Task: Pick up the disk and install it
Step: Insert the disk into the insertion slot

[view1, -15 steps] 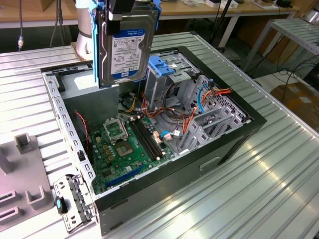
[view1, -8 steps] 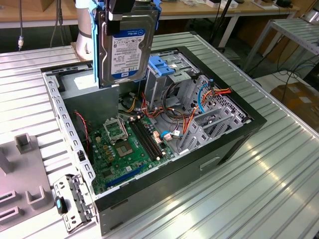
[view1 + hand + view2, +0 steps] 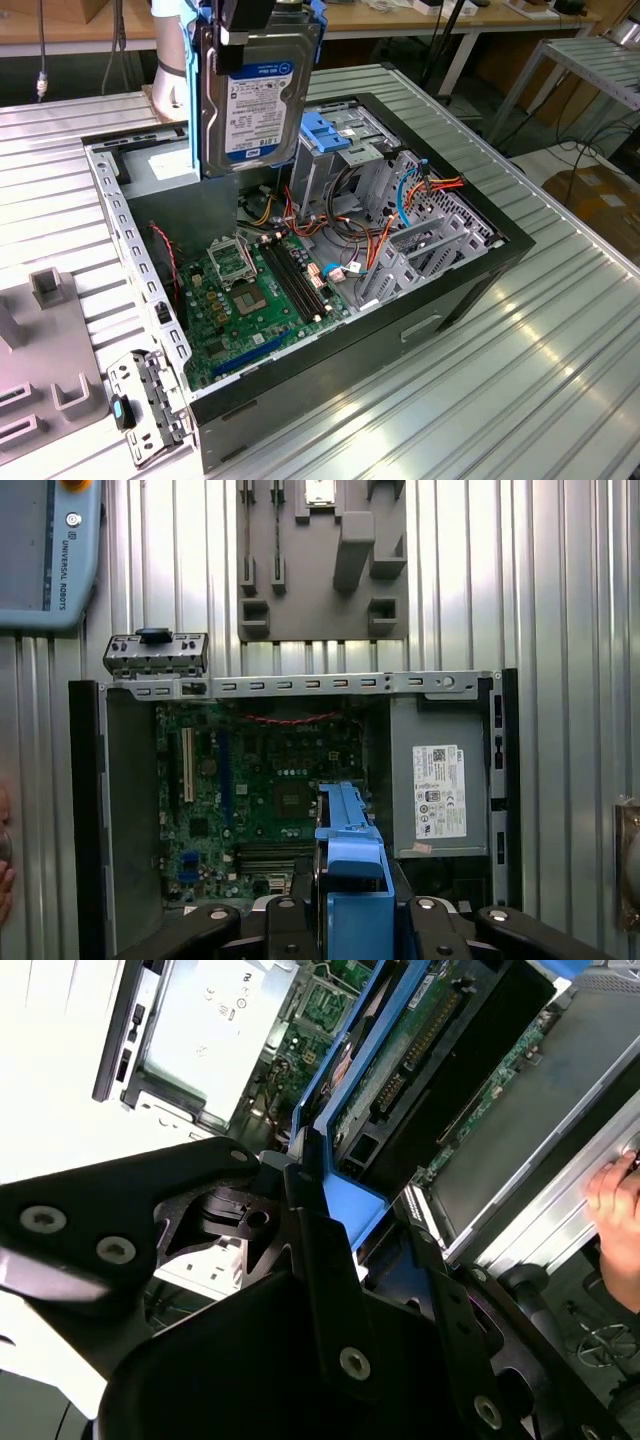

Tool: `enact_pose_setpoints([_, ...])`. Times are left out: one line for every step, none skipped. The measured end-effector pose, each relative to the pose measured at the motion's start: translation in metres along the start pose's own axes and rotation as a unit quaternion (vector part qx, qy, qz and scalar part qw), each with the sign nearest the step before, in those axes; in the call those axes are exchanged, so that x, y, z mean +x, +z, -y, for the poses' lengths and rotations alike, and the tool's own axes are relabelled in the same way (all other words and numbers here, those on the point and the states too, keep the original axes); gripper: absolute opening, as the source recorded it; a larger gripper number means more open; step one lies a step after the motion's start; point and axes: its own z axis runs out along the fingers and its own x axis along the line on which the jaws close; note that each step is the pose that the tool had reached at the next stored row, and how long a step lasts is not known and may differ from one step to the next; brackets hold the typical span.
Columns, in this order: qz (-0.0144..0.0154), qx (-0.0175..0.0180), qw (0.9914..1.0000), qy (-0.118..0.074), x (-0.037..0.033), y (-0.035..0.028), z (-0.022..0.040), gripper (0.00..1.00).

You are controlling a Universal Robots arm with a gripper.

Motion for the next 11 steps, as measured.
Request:
enact_pose_setpoints([-0.0004,-0.0002,1.0,0.0,0.0018,0.0004,0.0,0.37])
enact_pose_setpoints([-0.001,-0.0004,1.0,0.0,0.0073,0.001,0.0002,0.37])
enact_pose_setpoints([-0.0011,-0.0004,1.0,0.0,0.01,0.0012,0.0003,0.37])
enact_pose_setpoints([-0.0013,-0.0004,1.0,0.0,0.0127,0.0015,0.0004,0.37])
enact_pose_setpoints([-0.0018,-0.0005,1.0,0.0,0.0163,0.0017,0.0005,0.37])
enact_pose_setpoints([-0.0021,-0.0006,1.0,0.0,0.0187,0.0018,0.0006,0.37])
enact_pose_setpoints([-0.0022,-0.0006,1.0,0.0,0.021,0.002,0.0007,0.37])
enact_pose_setpoints([-0.0023,-0.0006,1.0,0.0,0.023,0.0022,0.0007,0.37])
enact_pose_setpoints([-0.0027,-0.0008,1.0,0.0,0.0269,0.0025,0.0009,0.37])
enact_pose_setpoints([-0.0031,-0.0008,0.99999,0.0,0.0295,0.0028,0.001,0.37])
enact_pose_setpoints([-0.0038,-0.001,0.99999,0.001,0.032,0.0029,0.0013,0.37])
